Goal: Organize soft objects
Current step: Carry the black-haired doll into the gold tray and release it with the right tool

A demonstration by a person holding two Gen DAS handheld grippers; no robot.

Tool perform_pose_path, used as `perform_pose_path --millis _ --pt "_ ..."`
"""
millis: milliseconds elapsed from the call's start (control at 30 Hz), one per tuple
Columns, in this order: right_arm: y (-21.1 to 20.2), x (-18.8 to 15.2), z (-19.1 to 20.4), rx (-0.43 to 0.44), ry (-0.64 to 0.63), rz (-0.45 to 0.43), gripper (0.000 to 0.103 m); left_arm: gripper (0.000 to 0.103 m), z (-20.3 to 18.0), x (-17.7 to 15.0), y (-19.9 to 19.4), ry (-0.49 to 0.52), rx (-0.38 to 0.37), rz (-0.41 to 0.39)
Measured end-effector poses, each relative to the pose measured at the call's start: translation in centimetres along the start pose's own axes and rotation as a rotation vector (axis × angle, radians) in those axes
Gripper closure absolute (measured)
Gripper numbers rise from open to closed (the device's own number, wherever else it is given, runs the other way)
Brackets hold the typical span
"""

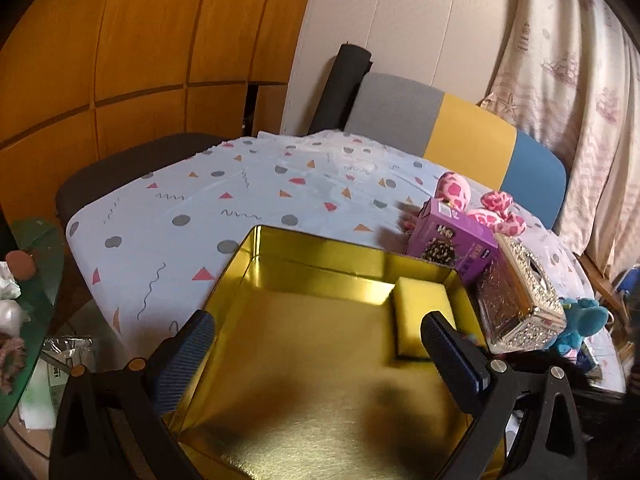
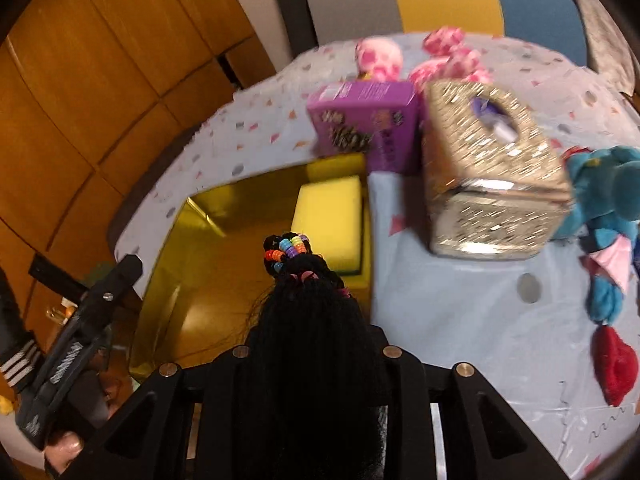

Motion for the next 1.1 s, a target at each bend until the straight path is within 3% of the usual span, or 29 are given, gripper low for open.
perform_pose_path --millis 200,400,567,733,1100 --pt "1.5 -0.2 0.2 0.058 0.007 -0.007 0.052 0.000 -0.5 -0.3 0.0 0.017 -0.009 0.000" --pt "-1.7 -0.5 -1.8 0.030 0.028 -0.081 0.052 0.000 -1.3 -0.7 0.2 0.021 -0.040 0.017" --pt "-4.2 -1.3 -4.9 -0.060 0.067 -0.127 0.052 0.000 -2.5 -1.1 0.0 0.046 -0.066 0.024" --pt "-5.5 -2.3 -7.7 -0.151 0.090 -0.134 0.052 0.000 -4.2 -1.5 -0.3 0.087 -0.091 0.025" --pt "-7.7 -4.7 -13.5 -0.246 0.180 -0.132 0.051 0.000 -8.5 -2.4 -0.6 0.187 -0.172 0.069"
Point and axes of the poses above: each gripper's, at about its wrist camera, not at the fingertips, and y roughly the way its jaws point, z to its left, x to its top, the point moved 4 cm from there along y, roughly the way its jaws point, and after that the axes turned 5 degrees about -y, right-handed, at the moved point
